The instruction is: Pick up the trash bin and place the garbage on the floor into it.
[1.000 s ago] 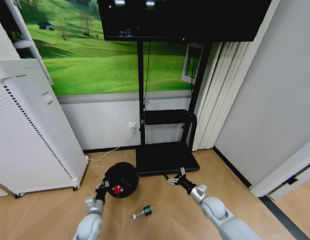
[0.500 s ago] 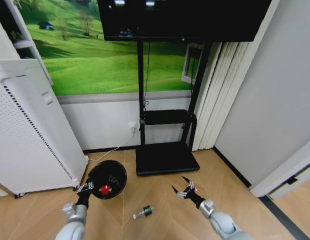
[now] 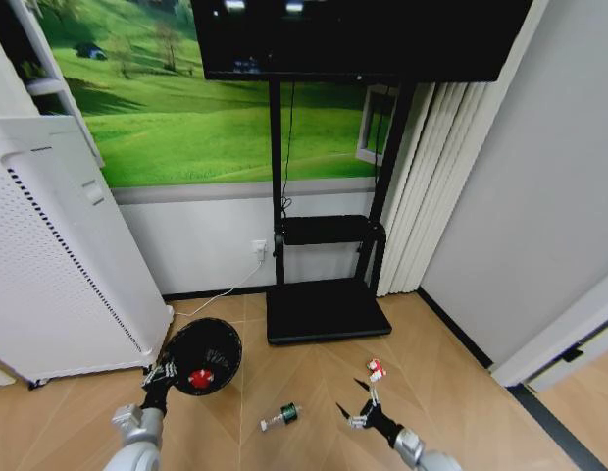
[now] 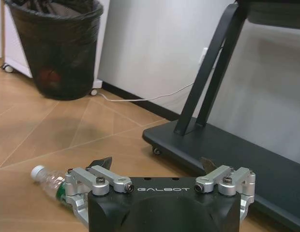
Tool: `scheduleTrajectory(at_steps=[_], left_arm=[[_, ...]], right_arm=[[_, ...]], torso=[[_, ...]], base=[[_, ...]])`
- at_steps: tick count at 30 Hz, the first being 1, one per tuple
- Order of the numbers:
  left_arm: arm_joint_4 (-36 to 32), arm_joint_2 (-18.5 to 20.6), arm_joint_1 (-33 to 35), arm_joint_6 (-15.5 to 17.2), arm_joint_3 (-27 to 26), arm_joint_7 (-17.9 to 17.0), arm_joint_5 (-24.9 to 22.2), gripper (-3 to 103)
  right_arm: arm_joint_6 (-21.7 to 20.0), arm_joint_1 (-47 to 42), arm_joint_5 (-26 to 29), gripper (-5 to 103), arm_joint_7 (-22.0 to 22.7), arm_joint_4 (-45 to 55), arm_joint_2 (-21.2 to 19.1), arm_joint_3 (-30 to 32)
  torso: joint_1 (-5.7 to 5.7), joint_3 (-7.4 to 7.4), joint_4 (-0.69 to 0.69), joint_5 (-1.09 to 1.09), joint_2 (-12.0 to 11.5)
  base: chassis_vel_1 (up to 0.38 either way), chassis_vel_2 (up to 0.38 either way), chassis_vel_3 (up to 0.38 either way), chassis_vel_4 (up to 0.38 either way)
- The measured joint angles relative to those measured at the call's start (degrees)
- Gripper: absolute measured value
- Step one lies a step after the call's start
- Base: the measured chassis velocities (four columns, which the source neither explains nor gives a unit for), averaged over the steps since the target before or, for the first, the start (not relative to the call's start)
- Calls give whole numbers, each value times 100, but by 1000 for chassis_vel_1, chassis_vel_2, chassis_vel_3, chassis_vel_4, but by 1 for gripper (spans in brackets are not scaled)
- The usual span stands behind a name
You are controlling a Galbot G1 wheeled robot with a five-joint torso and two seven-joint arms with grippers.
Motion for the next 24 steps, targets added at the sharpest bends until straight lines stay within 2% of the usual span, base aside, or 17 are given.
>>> scheduleTrajectory(at_steps=[4, 5, 7, 8, 9, 13, 19, 24], left_arm=[[-44, -34, 30, 17, -17, -15, 5, 7], [-64, -47, 60, 20, -48, -17, 10, 7], [-77, -55, 83, 20, -75, -17, 13, 7], [-113, -64, 142, 20, -140, -16, 16, 7], [-113, -64, 142, 20, -140, -16, 16, 7], [-209, -102, 268, 20, -331, -13, 18, 7], [-326, -153, 389, 18, -481, -10, 19, 7], [-478, -212, 567, 1, -673, 19, 15, 7]], right_arm=[[177, 68, -343, 100, 0, -292, 140, -57], [308, 149, -703, 100, -5, -482, 227, -49], [367, 191, -909, 100, -5, -581, 267, -38], [442, 271, -1299, 100, 2, -758, 335, -41], [442, 271, -1299, 100, 2, -758, 335, -41], [423, 485, -1878, 100, 133, -1031, 503, -176], [375, 699, -2170, 100, 208, -1236, 666, -300], [410, 925, -2733, 100, 281, -1472, 820, -347]], torso=[[0, 0, -1, -1, 0], [0, 0, 0, 0, 0], [0, 0, 0, 1, 0], [0, 1, 0, 1, 0], [0, 1, 0, 1, 0], [0, 0, 0, 0, 0], [0, 0, 1, -1, 0], [0, 0, 1, 0, 0]], base=[[0, 0, 0, 0], [0, 0, 0, 0], [0, 0, 0, 0], [0, 0, 0, 0], [0, 0, 0, 0], [0, 0, 0, 0], [0, 0, 0, 0], [0, 0, 0, 0]])
